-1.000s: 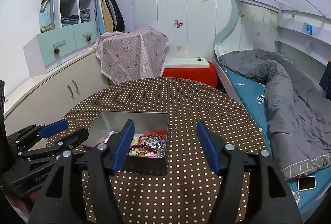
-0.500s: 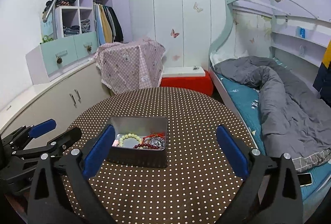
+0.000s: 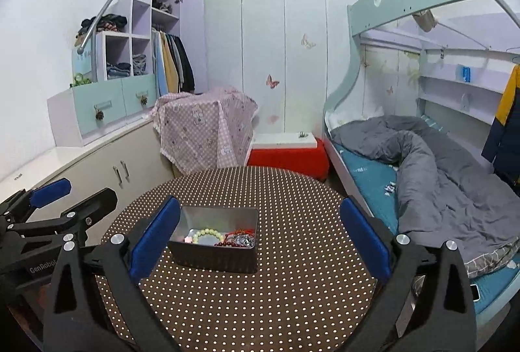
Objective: Organize jewelry
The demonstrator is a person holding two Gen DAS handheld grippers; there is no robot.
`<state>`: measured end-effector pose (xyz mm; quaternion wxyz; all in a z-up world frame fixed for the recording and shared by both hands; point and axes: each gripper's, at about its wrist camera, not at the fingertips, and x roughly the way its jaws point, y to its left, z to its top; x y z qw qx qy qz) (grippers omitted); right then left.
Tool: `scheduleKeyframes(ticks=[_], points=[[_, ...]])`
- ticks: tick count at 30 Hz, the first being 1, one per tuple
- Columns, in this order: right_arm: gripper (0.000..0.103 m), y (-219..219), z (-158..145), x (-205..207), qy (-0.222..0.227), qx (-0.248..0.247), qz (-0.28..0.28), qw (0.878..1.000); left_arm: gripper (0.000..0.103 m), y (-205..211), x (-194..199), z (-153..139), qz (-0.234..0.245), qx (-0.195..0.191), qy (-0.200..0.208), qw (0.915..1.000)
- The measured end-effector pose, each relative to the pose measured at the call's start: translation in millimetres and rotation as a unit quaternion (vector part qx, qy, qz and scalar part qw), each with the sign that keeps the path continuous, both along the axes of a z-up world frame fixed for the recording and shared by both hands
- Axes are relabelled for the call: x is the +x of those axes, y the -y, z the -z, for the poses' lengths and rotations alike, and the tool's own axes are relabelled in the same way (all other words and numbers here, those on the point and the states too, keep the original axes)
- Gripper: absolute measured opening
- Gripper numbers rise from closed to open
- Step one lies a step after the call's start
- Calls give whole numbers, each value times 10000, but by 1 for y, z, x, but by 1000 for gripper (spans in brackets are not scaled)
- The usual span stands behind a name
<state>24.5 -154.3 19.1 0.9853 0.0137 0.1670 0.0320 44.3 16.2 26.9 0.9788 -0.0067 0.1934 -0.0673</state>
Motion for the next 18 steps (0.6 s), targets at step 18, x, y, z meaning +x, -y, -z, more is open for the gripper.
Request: scheduleKeyframes(ticks=[18], points=[[95,12,-11,-29,464,82,20,9989,97,2,-27,-27,-200,92,489,9986]])
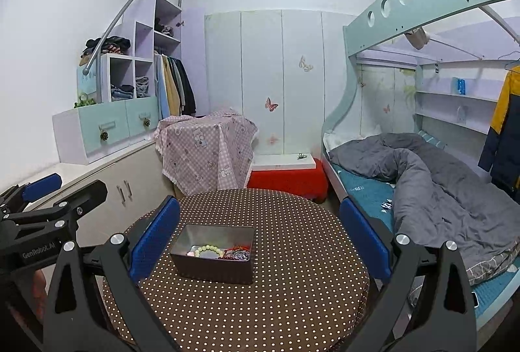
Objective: Organize jewelry
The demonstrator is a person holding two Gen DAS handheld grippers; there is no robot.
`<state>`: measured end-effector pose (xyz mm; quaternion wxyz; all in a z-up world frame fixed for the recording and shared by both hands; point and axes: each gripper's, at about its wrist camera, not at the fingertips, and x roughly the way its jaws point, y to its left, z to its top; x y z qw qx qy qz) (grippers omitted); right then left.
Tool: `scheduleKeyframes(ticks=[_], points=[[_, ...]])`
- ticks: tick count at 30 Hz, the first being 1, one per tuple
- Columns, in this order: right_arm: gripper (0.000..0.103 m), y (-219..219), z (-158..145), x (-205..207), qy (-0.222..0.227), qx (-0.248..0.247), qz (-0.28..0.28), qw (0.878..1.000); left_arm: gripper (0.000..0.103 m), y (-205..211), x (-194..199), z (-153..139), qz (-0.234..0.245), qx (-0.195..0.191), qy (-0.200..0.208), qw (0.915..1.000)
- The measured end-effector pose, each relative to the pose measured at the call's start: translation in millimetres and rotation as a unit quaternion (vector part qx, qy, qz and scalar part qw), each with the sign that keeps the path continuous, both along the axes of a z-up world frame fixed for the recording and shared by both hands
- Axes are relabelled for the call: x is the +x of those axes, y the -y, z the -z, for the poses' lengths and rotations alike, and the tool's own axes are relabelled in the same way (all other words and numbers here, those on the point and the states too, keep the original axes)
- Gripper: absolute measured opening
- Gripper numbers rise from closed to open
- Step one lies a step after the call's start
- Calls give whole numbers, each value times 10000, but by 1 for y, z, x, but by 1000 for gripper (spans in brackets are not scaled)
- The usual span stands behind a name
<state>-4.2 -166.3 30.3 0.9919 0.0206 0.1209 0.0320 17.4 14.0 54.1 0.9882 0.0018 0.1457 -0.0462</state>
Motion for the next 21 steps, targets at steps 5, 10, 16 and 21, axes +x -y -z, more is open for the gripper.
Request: scheduleKeyframes(ticks=[5,10,16,21], points=[[95,2,2,-2,-27,27,-1,10000,97,2,-3,0,-28,45,11,10000],[95,2,2,-4,-21,31,-7,10000,97,2,-7,0,-67,20,31,10000],[95,1,4,-7,-51,14,-13,10000,97,2,-5,1,-140,-24,-36,9999],[95,-1,4,-8,-65,7,-18,10000,97,1,-4,1,-177,-33,-83,9998]])
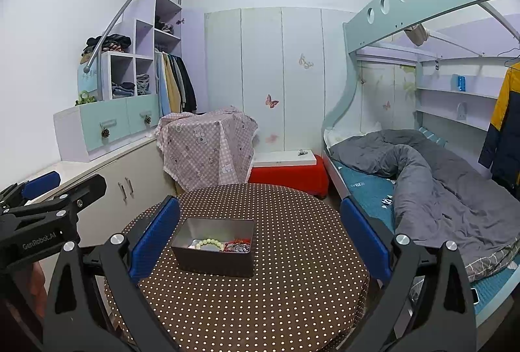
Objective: Organize jewelry
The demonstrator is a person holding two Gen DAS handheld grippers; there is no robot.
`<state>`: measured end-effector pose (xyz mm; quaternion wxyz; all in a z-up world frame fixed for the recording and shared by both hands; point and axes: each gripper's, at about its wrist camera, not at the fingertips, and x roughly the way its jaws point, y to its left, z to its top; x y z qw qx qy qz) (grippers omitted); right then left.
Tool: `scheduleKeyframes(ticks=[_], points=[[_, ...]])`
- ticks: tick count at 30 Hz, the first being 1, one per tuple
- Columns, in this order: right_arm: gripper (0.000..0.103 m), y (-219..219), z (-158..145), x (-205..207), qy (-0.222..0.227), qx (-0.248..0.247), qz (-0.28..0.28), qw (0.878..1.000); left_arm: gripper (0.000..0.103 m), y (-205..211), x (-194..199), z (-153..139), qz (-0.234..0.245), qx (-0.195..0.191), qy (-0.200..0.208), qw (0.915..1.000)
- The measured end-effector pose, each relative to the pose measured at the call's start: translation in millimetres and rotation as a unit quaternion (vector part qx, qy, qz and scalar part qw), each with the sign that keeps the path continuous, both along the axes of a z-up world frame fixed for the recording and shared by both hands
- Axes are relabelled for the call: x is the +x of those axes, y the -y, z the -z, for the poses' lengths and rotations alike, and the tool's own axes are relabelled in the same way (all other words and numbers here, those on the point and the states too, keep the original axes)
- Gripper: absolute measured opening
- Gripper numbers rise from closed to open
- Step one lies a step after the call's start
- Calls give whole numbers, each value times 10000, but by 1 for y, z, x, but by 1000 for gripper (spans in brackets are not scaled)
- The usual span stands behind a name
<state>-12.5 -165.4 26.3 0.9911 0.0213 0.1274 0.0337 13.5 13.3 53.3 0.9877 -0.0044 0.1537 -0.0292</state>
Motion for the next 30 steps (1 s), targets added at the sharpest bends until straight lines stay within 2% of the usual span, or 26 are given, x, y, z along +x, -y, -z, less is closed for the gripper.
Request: scheduleKeyframes(ticks=[30], points=[[95,1,2,1,-27,20,19,10000,97,2,-2,0,24,97,18,9999]])
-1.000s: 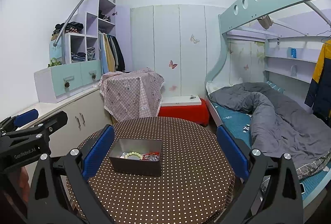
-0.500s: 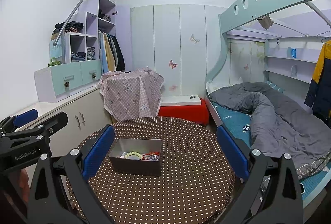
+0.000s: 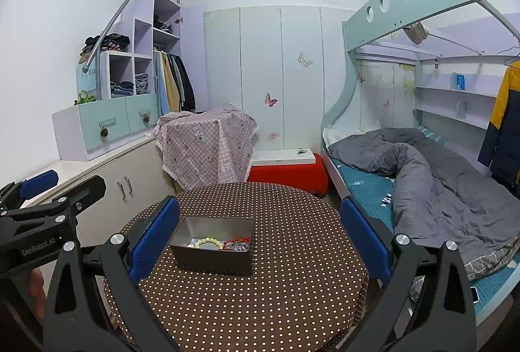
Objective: Organize jewelry
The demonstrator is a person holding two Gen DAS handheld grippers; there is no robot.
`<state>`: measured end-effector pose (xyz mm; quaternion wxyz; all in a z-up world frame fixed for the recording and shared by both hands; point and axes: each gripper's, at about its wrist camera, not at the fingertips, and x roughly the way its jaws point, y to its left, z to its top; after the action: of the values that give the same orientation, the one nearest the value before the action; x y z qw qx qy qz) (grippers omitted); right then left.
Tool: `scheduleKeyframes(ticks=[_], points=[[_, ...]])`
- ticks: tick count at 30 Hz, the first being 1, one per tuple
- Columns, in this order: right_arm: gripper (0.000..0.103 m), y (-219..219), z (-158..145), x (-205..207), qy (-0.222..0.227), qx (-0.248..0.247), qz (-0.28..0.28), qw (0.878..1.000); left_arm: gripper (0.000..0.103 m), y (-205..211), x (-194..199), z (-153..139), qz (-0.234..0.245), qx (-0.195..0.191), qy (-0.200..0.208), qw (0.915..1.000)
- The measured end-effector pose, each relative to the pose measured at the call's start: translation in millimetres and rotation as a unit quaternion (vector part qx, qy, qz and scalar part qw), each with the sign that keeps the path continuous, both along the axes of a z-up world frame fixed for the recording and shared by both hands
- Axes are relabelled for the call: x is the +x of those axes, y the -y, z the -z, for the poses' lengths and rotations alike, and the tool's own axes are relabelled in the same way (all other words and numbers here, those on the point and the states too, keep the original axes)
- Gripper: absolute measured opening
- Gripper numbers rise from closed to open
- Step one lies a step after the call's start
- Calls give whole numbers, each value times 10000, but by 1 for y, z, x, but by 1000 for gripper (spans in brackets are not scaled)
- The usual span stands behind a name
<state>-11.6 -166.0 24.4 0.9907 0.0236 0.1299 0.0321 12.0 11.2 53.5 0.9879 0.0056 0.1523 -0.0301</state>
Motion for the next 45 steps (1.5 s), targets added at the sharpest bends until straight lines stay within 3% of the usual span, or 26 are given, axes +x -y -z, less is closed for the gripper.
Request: scheduleKeyframes(ticks=[45], points=[[95,-1,-1,0,-42,-8,-20,10000,97,1,-1,1,-52,62,-76,9999]])
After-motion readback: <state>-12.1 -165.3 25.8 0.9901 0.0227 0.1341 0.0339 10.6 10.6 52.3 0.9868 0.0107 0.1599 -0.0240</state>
